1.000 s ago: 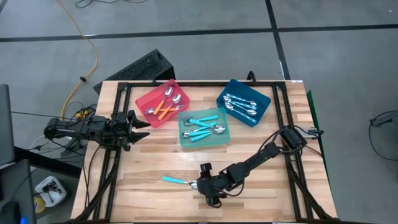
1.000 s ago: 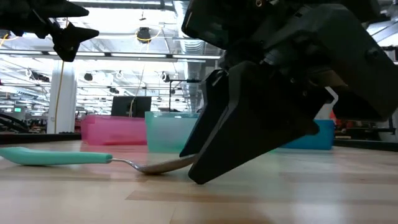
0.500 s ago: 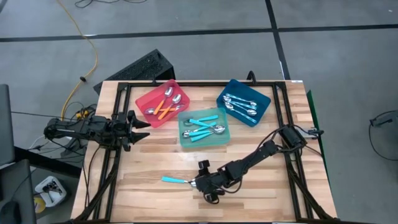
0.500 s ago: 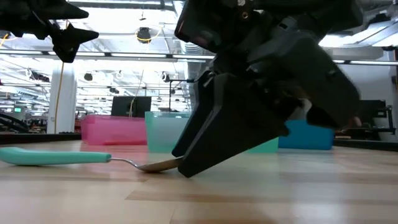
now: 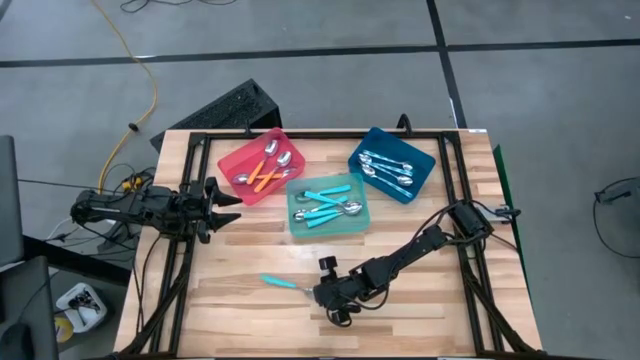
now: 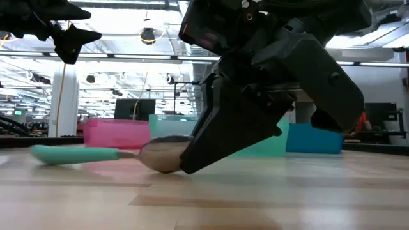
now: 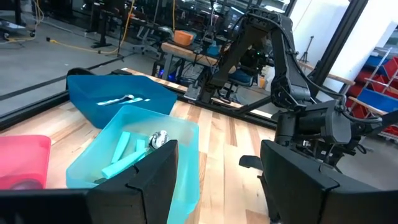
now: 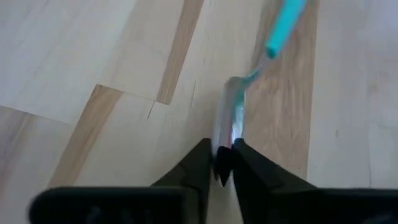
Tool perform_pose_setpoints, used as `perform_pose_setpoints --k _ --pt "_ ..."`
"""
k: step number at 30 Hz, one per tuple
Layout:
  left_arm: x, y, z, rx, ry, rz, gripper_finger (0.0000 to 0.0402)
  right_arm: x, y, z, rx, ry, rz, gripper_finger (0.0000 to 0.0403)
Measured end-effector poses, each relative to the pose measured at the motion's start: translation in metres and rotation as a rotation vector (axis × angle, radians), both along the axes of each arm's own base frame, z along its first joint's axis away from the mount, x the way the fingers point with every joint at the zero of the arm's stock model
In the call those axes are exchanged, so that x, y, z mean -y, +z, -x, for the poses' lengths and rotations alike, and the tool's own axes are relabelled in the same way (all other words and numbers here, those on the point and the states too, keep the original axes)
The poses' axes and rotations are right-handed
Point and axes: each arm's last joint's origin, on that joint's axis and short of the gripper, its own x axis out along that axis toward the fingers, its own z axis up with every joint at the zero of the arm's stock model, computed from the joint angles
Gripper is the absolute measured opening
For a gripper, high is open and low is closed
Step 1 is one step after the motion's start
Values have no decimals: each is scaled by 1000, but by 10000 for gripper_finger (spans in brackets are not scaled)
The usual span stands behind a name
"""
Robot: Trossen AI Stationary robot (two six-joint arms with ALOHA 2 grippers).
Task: Sort silverware by color (type)
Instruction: Put the blue spoon into the green bin
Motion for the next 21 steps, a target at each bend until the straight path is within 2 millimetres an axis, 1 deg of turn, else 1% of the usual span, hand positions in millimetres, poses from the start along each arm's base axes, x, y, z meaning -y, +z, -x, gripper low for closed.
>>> perform_pose_setpoints --k 4,6,18,21 --pt "0 0 0 0 0 0 214 0 0 0 0 -23 -18 39" --pt "0 0 0 0 0 0 214 0 0 0 2 -33 -31 25" --pt "0 0 0 -5 0 -1 214 0 0 0 1 -102 -80 29" --pt "0 -1 0 -14 0 -2 214 -3 0 2 13 -122 -59 28"
